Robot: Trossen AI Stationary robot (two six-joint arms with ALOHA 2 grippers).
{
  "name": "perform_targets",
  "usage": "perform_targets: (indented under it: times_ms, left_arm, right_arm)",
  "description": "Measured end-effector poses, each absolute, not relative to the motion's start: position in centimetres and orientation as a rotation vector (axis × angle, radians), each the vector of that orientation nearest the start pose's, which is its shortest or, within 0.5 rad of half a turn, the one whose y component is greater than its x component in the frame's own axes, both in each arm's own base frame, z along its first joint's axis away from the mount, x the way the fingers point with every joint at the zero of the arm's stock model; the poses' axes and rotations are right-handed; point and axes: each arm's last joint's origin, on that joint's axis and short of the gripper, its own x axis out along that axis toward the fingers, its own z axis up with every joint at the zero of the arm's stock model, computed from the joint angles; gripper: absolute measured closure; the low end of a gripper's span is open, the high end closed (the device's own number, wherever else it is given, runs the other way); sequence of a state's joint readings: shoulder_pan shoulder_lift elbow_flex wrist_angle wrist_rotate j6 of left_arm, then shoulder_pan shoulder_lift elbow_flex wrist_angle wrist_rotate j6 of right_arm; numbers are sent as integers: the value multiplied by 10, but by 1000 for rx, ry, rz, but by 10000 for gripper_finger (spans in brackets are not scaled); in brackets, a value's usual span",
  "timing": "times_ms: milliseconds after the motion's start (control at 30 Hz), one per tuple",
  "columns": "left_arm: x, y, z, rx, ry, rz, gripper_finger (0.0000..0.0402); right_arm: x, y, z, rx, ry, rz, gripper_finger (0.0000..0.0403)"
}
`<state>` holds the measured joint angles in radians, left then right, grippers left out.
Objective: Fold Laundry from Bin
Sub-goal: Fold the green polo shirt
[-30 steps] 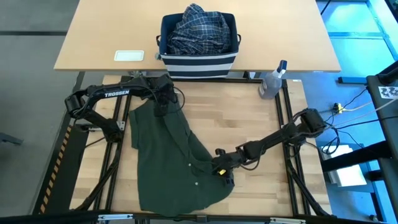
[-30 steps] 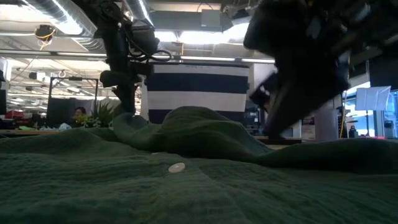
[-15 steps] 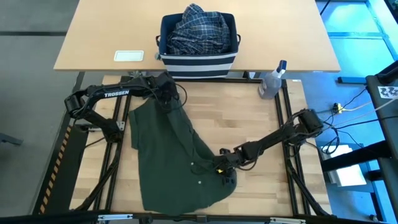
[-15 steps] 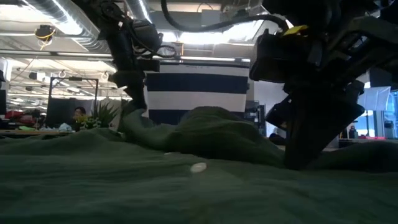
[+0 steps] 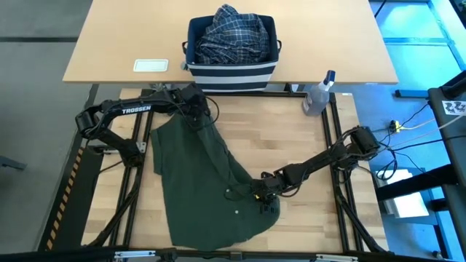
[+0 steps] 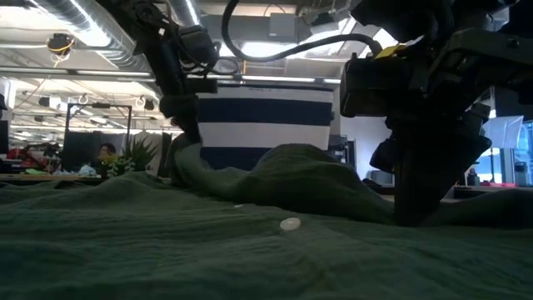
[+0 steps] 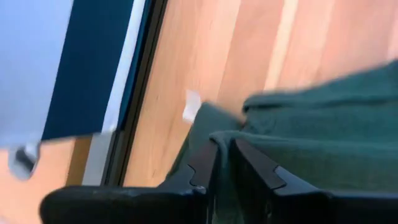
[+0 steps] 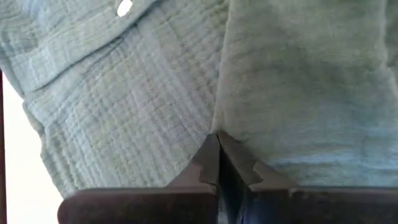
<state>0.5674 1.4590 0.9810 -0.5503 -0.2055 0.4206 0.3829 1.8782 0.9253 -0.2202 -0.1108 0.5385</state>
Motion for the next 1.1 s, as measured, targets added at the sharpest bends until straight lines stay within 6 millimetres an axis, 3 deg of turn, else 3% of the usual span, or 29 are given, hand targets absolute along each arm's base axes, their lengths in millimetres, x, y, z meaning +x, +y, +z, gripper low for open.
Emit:
perform_targets:
  times_ms: [133, 300, 433, 600, 867, 1100]
  left_arm:
    - [230, 153, 222, 145, 1265, 422, 337]
    - [235, 131, 240, 141, 1318, 329, 330]
    - [238, 113, 268, 221, 1243, 371, 330]
    - [234, 82, 287, 146, 1122, 305, 330]
    - [246, 33, 284, 160, 1116, 197, 330]
    - [254, 19, 274, 147, 1151, 199, 330]
  right_arm:
    - [303, 126, 104, 319, 1247, 117, 401]
    - [298, 124, 112, 302, 1247, 99, 402]
    - [296, 122, 116, 273, 1240, 93, 402]
    - [293, 121, 116, 258, 1266, 79, 402]
    - [276, 113, 124, 239, 1400, -30, 402]
    - [245, 96, 156, 156, 1496, -298, 403]
